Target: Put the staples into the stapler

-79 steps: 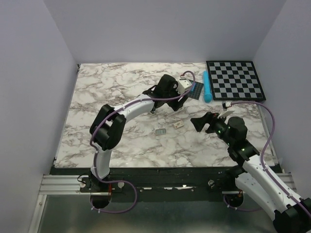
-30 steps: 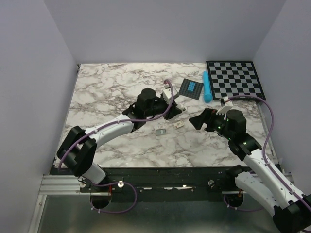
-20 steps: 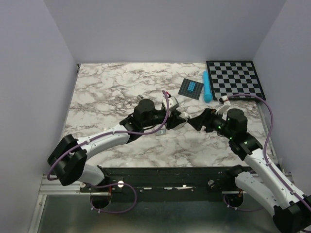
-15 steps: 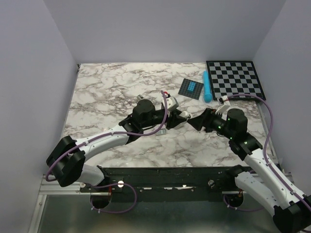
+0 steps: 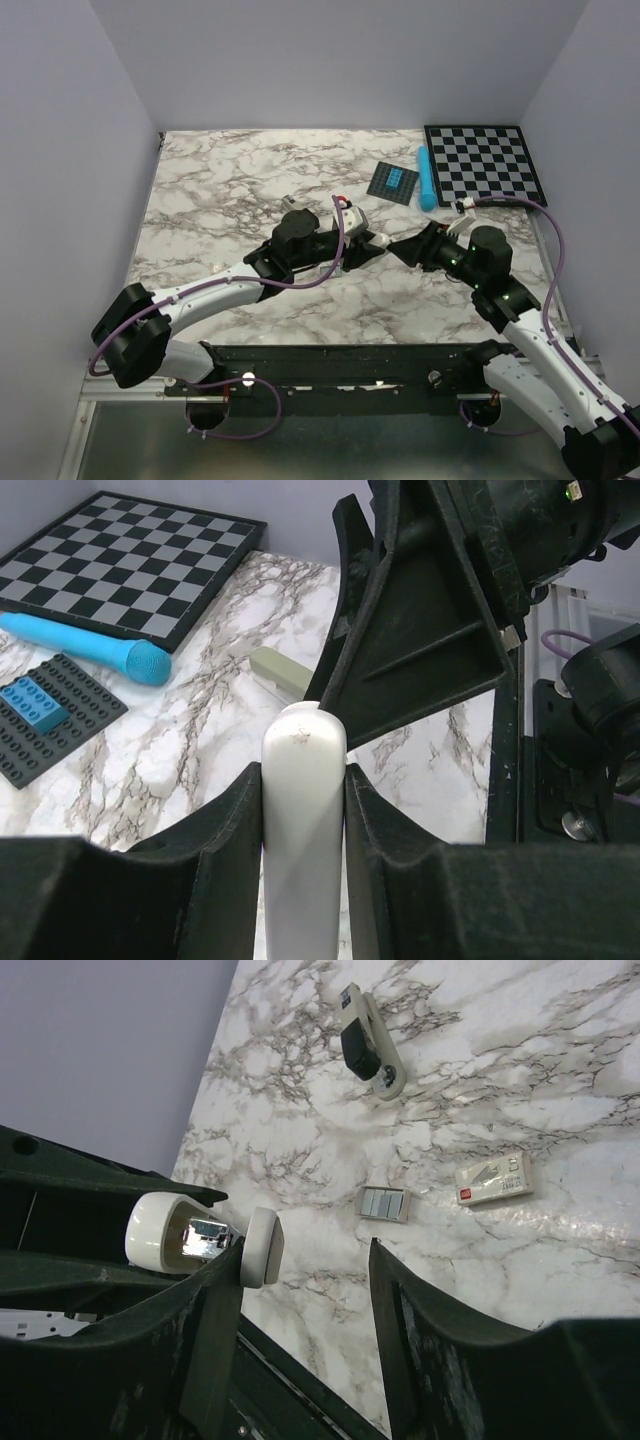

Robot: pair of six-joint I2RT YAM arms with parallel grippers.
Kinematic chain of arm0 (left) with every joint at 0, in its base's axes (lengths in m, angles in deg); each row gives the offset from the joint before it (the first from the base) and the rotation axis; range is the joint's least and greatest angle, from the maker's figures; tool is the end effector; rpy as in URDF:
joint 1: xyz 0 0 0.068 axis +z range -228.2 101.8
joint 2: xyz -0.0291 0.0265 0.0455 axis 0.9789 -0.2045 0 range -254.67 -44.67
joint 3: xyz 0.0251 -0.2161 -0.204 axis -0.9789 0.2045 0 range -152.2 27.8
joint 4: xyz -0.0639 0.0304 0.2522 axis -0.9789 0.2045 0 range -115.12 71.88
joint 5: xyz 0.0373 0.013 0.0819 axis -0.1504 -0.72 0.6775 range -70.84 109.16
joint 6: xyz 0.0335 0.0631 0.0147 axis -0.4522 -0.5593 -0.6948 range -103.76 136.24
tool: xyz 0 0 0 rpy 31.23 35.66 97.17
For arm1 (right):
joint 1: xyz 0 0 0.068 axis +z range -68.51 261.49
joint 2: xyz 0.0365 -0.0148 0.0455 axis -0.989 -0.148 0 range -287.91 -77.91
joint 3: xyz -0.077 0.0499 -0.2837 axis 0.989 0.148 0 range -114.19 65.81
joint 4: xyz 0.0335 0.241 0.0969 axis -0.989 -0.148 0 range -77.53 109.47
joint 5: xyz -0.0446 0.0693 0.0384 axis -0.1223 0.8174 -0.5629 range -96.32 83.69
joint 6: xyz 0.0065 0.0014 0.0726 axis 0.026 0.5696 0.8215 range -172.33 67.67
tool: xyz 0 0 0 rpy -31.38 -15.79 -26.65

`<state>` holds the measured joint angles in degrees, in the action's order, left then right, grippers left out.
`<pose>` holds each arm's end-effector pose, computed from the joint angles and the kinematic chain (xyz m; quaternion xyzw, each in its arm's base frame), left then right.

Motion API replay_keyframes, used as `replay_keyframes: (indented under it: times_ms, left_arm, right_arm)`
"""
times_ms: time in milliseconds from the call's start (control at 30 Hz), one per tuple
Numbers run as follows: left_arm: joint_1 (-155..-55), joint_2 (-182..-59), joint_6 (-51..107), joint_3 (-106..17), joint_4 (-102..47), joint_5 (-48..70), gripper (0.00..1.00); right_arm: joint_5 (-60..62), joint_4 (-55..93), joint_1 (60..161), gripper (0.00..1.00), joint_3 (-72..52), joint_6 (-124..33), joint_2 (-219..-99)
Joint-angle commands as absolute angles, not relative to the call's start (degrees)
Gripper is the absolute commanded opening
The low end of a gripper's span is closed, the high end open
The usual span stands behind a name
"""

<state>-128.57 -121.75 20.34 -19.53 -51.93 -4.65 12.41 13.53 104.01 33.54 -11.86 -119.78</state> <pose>0.1900 -0.2678 0.3200 0.4094 0.5965 -0.4414 0.5307 0.1613 0.0880 0.2901 0.0253 0.7913 0.4223 0.4414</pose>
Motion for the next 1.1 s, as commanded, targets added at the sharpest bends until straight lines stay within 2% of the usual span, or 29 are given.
replay_keyframes:
  times_ms: [0,400,500,533,667,700,1067]
  left_arm:
    - [-129.70,-119.90,18.35,-20.01,-53.86,-5.10,0.00]
    - [-130.58,-120.43,17.21,-20.97,-54.39,-5.62,0.00]
    - [-130.67,-119.99,17.73,-20.54,-55.35,-5.80,0.00]
    - [-130.76,-119.47,18.00,-20.19,-55.61,-5.28,0.00]
    - [-130.67,-116.48,18.00,-18.17,-56.41,-1.25,0.00]
    - [-130.76,-115.60,17.83,-17.55,-57.10,-0.27,0.00]
    - [-130.58,-101.72,18.35,-4.99,-63.61,14.66,0.00]
  right_arm:
    - [14.07,16.48,103.90,0.59,34.70,-9.44,-119.66]
    - [19.70,22.45,103.90,0.49,36.19,-4.51,-122.65]
    - [19.09,22.98,103.90,0.33,36.54,-3.99,-122.47]
    - [18.82,23.07,103.90,0.21,36.54,-4.07,-122.39]
    - [16.72,22.90,103.81,0.03,37.07,-3.64,-121.07]
    - [15.58,22.63,103.90,0.01,37.16,-3.46,-120.72]
    - [10.74,20.70,102.67,0.01,36.63,-1.00,-116.59]
